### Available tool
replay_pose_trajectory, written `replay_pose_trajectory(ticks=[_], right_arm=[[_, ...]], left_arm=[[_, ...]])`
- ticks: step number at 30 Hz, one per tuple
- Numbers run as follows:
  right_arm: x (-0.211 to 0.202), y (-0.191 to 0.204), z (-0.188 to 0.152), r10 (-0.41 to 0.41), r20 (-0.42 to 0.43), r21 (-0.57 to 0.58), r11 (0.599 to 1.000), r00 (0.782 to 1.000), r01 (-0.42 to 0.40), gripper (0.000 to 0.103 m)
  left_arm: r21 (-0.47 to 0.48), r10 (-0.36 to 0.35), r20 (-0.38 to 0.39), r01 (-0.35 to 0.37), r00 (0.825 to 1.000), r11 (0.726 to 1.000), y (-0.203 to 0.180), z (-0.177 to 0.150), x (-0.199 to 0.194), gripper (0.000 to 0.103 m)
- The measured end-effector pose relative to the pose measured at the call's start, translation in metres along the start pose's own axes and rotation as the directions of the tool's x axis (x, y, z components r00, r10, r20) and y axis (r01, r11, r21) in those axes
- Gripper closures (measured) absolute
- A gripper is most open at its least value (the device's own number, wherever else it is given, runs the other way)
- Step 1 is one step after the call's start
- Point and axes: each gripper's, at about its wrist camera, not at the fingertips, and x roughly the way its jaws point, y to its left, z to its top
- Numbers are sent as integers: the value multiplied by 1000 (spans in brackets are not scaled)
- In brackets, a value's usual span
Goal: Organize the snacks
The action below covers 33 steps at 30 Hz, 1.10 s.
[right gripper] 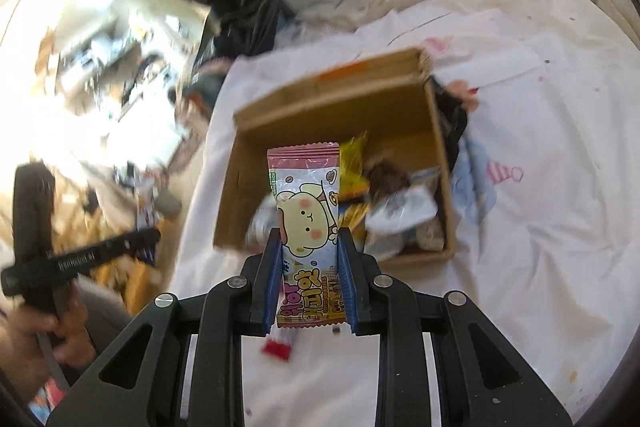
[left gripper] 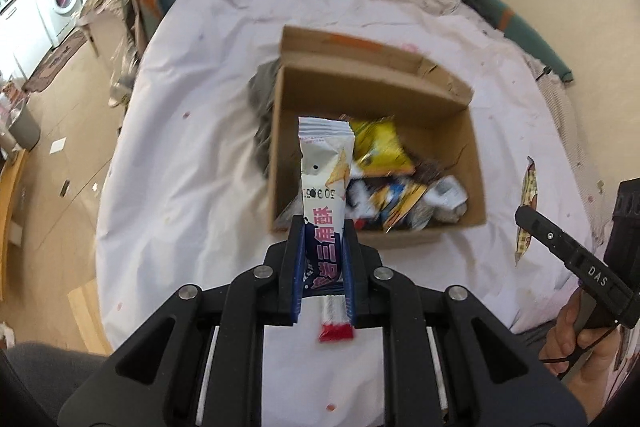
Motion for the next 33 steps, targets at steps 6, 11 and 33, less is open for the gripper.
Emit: replay_pose_trajectory(ticks=[6, 11, 33], right_arm=[[23, 2, 20, -5, 13, 10, 1000, 1000, 5, 76], [37, 0, 28, -44, -19, -23, 999, 999, 44, 76], [112, -7, 16, -190, -146, -63, 981, 971, 183, 75]], left_arm=[[59, -7, 36, 4, 999, 998, -15, 24, 20, 89], [81, -12, 21, 10, 1000, 997, -16, 37, 44, 89], [115, -61, -29, 64, 998, 991, -16, 29, 121, 88]])
